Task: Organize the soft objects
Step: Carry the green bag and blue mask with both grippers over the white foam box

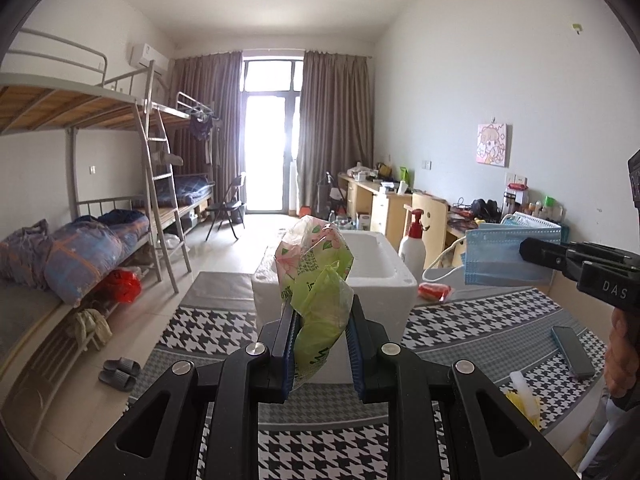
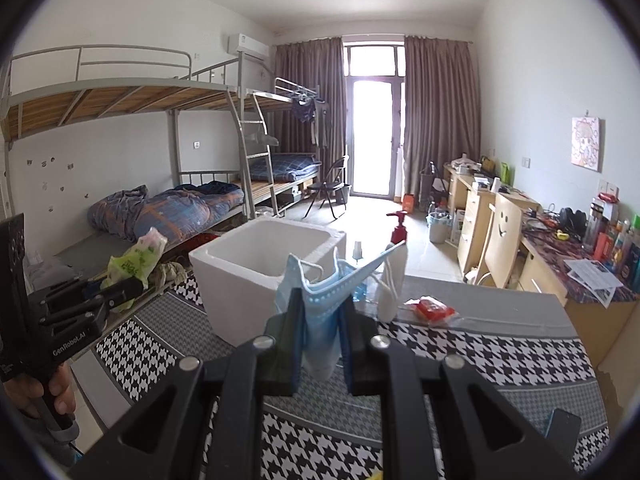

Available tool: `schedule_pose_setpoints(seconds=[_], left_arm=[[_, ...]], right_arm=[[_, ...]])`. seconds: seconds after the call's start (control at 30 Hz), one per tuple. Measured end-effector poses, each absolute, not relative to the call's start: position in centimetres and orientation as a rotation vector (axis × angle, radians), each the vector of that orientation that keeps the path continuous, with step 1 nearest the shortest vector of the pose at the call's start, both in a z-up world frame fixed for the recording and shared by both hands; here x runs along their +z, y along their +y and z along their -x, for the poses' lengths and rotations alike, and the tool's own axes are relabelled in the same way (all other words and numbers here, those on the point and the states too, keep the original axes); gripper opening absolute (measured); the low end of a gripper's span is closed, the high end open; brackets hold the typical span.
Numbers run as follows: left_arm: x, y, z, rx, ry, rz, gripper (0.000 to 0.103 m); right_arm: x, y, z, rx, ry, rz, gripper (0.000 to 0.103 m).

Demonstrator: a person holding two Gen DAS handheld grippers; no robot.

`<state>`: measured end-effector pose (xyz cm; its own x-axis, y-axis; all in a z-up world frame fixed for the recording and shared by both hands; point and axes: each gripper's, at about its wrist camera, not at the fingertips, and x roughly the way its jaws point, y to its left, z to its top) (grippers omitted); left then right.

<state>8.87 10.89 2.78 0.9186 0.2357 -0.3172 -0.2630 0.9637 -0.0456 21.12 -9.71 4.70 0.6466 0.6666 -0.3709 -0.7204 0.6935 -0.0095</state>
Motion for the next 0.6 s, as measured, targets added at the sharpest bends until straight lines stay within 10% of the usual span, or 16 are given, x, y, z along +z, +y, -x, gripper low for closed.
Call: schedule_pose_setpoints(seconds=[0.6], left_arm=[[3.0,13.3,-9.9,0.282,0.322,0.107,0.023]], right_arm=[[6.1,-5.6,-22.9,0.809,0.359,0.182,0.019]])
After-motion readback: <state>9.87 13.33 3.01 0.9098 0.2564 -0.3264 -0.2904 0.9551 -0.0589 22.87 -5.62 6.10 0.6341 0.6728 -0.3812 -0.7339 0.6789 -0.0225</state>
